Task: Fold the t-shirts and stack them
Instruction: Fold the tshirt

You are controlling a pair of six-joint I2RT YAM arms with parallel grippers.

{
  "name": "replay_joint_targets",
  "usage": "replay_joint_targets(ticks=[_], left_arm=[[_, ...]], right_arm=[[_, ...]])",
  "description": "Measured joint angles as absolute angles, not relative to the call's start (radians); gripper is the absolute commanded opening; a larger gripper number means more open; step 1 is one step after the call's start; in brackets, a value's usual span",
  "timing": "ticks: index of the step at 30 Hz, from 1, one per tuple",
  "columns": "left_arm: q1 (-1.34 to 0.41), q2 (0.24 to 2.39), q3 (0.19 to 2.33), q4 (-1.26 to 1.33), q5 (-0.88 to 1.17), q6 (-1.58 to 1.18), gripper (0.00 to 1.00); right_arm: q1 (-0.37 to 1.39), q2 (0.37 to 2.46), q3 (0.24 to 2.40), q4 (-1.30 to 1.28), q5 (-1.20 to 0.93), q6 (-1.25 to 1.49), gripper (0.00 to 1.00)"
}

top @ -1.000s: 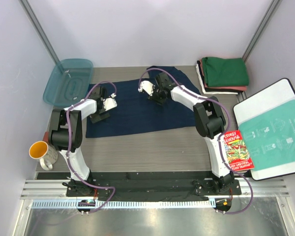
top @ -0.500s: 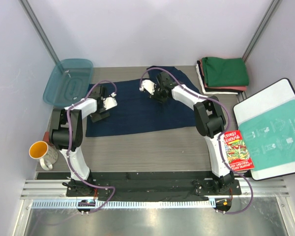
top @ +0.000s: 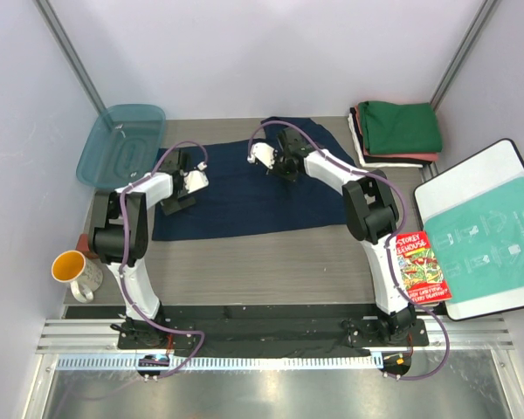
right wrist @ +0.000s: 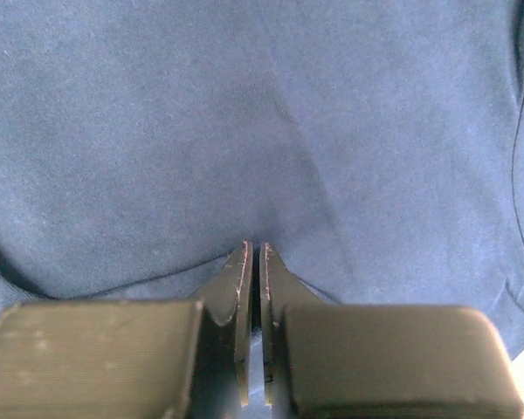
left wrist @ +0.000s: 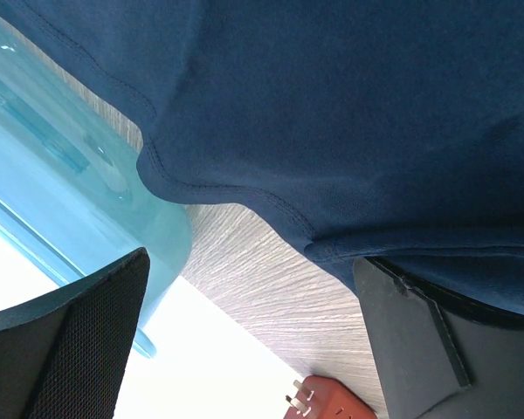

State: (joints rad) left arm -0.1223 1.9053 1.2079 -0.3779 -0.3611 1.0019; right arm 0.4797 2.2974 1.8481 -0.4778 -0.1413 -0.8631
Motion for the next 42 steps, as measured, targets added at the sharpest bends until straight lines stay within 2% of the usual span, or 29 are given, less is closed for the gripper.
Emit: replay_joint_targets(ticks=[33,36,39,40,42], left_arm=[[-0.131,1.937,1.244,-0.378,-0.381,1.000,1.00],[-0.132,1.937,1.244,-0.378,-0.382,0.997,1.00],[-0.132,1.937,1.244,-0.378,-0.383,0.996,1.00],[-0.132,1.937,1.244,-0.378,-0.384,0.995,1.00],[-0.133,1.937,1.244,-0.378,-0.384,0.994,1.00]], right_arm=[[0.492,2.260,1.857,-0.500,-0.252,-0.920,0.01],[0.492,2.256,1.856,-0.482,-0.252,-0.913,0.09],[0.493,2.252,1.851,-0.450,-0.241,-0.907,0.27],[0.493,2.249,1.844,-0.434,-0.235,-0.906,0.40],[0.498,2.244,1.817,-0.384,-0.206,-0.900,0.45]])
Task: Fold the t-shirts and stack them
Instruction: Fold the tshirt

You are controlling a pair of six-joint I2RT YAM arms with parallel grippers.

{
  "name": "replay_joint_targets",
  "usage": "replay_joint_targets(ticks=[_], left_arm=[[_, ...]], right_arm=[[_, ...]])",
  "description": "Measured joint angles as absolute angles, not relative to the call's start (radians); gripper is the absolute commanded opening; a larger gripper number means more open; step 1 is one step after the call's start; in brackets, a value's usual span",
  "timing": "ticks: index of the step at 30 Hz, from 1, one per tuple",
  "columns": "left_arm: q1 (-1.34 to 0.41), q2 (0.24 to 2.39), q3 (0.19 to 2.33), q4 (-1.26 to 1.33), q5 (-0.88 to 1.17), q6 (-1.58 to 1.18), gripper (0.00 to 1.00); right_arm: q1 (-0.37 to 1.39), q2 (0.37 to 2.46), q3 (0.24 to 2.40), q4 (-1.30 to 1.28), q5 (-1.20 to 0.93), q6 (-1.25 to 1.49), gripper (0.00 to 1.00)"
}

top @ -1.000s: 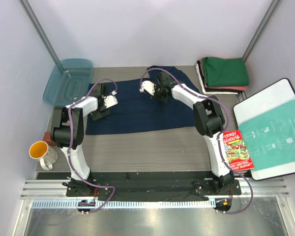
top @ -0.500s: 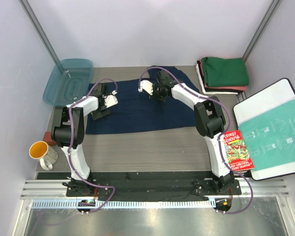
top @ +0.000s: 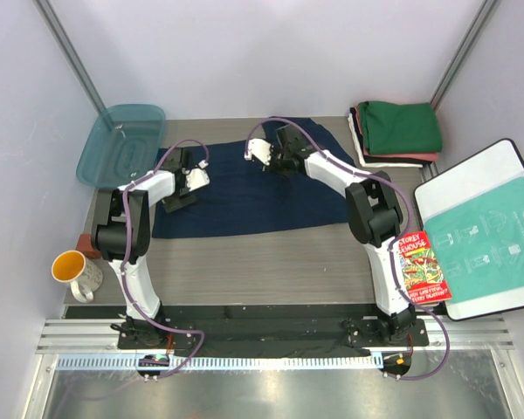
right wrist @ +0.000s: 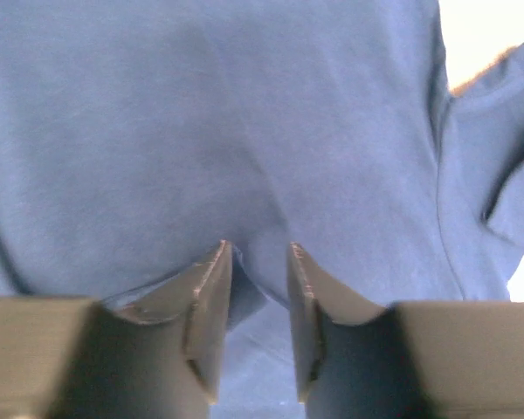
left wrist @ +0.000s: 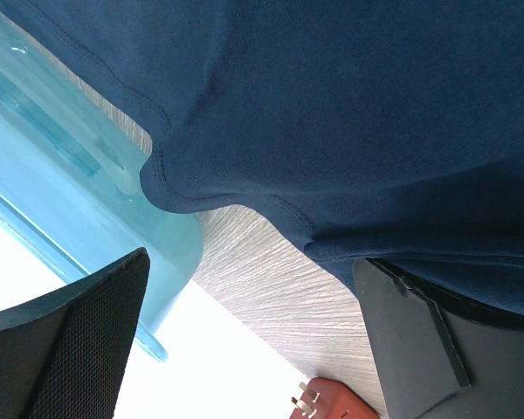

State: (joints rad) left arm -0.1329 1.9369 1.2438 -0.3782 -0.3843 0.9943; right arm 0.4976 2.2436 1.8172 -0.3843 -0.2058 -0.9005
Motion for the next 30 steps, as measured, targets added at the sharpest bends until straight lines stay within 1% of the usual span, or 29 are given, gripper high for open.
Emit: replay_joint_targets(ticks=[1,9,13,15,17,20,23,25,30], left_arm=[[-0.133,1.937,1.244,-0.378,-0.385,0.994,1.00],[-0.136,1.938,1.244,-0.378,-0.390,0.994,1.00],[-0.136,1.938,1.244,-0.378,-0.390,0.993,1.00],[-0.136,1.938,1.244,-0.378,-0.390,0.993,1.00],[-0.136,1.938,1.244,-0.378,-0.390,0.993,1.00],[-0.137,1.938,1.244,-0.378,-0.392,0.993,1.00],[-0.138,1.938,1.243,-0.379,-0.393,0.994,1.00],[-0.139,1.937,1.242,-0.379,-0.393,0.994,1.00],[-0.149,1.924,1.231,-0.390,-0.392,0.994,1.00]], right_arm=[[0.502,2.239,1.794,-0.350,-0.179,-0.899,0.53],[0.522,2.232,1.653,-0.102,0.035,-0.870,0.54],[0.511,2.232,1.679,-0.042,0.139,-0.816,0.57],[0.491,2.238,1.741,-0.081,0.153,-0.763,0.60],[0.452,2.262,1.862,-0.150,0.132,-0.692,0.62],[0.373,2.315,2.067,-0.269,0.066,-0.596,0.62],[0.286,2.367,2.202,-0.387,-0.048,-0.535,0.61],[0.237,2.399,2.240,-0.459,-0.118,-0.514,0.61],[0.168,2.476,2.239,-0.626,-0.268,-0.505,0.61]])
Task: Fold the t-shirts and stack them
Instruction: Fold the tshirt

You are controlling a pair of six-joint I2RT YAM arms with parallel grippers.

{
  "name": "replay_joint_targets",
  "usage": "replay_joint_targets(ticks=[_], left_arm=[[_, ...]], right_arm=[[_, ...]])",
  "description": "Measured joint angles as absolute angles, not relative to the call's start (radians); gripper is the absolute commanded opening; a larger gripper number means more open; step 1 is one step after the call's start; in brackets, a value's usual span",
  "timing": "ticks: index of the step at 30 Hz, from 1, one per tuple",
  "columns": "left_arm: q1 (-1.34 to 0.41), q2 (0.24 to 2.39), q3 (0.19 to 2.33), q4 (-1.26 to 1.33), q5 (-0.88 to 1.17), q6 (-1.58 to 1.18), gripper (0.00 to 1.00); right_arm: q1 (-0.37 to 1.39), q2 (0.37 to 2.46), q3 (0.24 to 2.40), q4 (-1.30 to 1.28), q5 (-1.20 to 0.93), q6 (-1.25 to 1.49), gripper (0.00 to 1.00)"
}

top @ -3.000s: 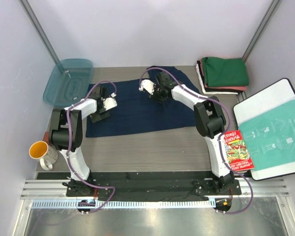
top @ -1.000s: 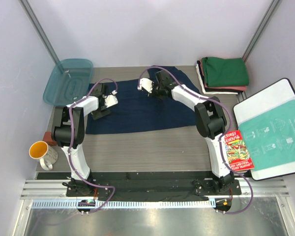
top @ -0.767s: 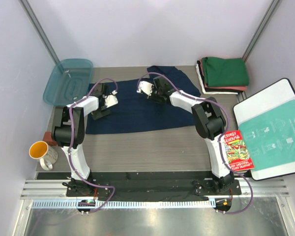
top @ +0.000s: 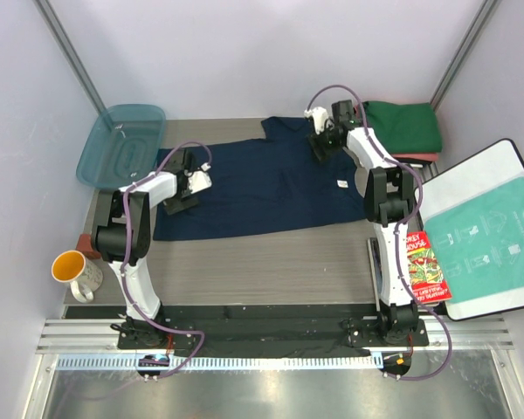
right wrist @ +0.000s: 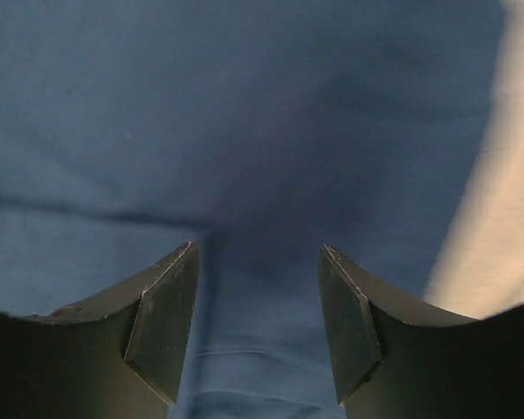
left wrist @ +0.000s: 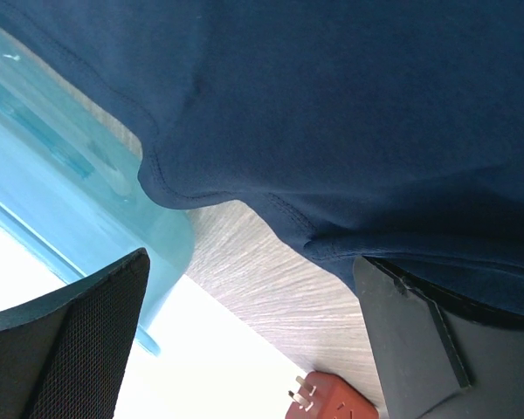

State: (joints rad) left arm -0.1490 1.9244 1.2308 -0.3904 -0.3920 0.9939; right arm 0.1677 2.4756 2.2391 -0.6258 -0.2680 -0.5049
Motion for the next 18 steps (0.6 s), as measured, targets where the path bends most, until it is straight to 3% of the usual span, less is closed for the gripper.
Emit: replay_joint_targets(ticks=[8,12,14,18], left_arm=[[-0.170,1.903,1.217,-0.444,-0.390,0.992,1.00],[-0.182,1.895,1.209,-0.470,-0.389,0.982,1.00],[-0.184,1.890,1.209,-0.480,-0.389,0.978,1.00],[-0.188,1.887,1.209,-0.486,-0.388,0.974,1.00]], right_arm=[[0.178,2.509,2.222,-0.735,-0.429,-0.521,0.54],[0.178,2.509,2.222,-0.743,-0.464,-0.521,0.38],[0.178,2.509,2.222,-0.743,-0.470,-0.523,0.25],[0.175,2.509,2.222,-0.745,-0.468,-0.522,0.15]])
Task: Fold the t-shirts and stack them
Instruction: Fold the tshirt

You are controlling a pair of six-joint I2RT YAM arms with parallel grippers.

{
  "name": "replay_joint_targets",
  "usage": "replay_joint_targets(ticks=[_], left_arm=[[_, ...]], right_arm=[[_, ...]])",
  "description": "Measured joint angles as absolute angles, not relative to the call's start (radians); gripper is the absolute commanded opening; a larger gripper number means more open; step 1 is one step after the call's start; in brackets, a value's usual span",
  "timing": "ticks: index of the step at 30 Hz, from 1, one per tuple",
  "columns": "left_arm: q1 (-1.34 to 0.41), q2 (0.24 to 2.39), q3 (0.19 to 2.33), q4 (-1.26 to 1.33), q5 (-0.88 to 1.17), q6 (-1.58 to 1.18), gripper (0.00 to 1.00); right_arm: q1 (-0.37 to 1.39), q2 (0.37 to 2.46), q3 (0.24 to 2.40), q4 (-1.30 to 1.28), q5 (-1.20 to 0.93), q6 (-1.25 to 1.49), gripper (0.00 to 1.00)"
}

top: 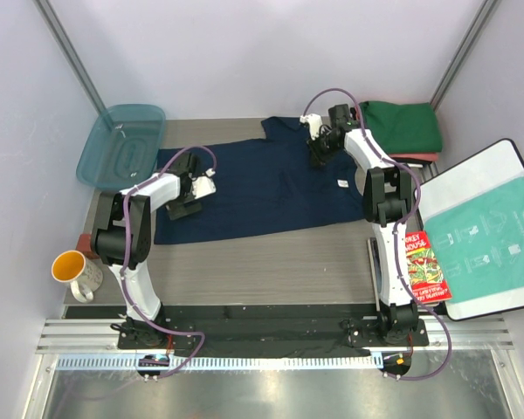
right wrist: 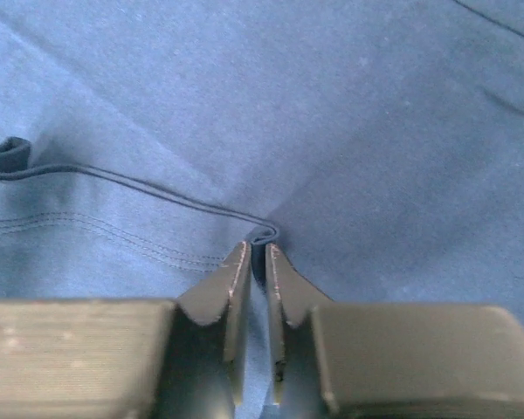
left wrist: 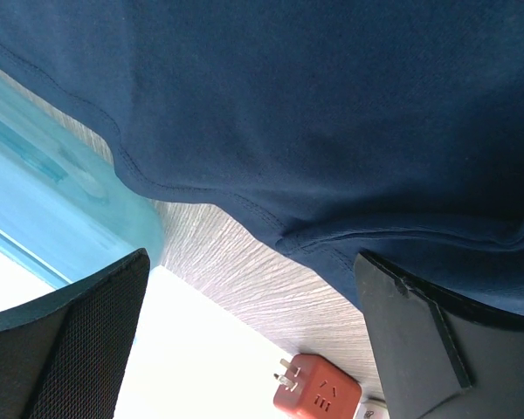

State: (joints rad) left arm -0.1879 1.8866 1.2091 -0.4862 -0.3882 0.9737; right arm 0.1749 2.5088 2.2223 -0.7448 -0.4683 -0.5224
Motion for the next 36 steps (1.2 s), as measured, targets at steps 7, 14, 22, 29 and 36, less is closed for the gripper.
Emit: replay_joint_targets(ticks=[7,14,22,29,36], left_arm=[[-0.193,1.887,1.209,-0.490,-0.382,0.970,1.00],[-0.196,1.887,1.209,-0.490,-0.374,0.960,1.00],[-0.203,1.887,1.209,-0.490,-0.373,0.949,1.00],[-0.204,1.887,1.209,-0.490,-0.368,0.949,1.00],[-0.207,1.887,1.209,-0.490,-0.367,0.949,1.00]], right_arm=[[0.175,2.506,2.215,-0.732,-0.431,-0.527,0.01],[0.176,2.474,2.179,-0.694,-0.363,-0.529,0.01],[0.177,2.412,2.136,-0.620,-0.277,-0.547,0.01],[0.177,2.380,2.086,-0.531,-0.195,-0.547,0.06],[0.189,2.380,2.054,-0.461,-0.070,-0.548,0.44]])
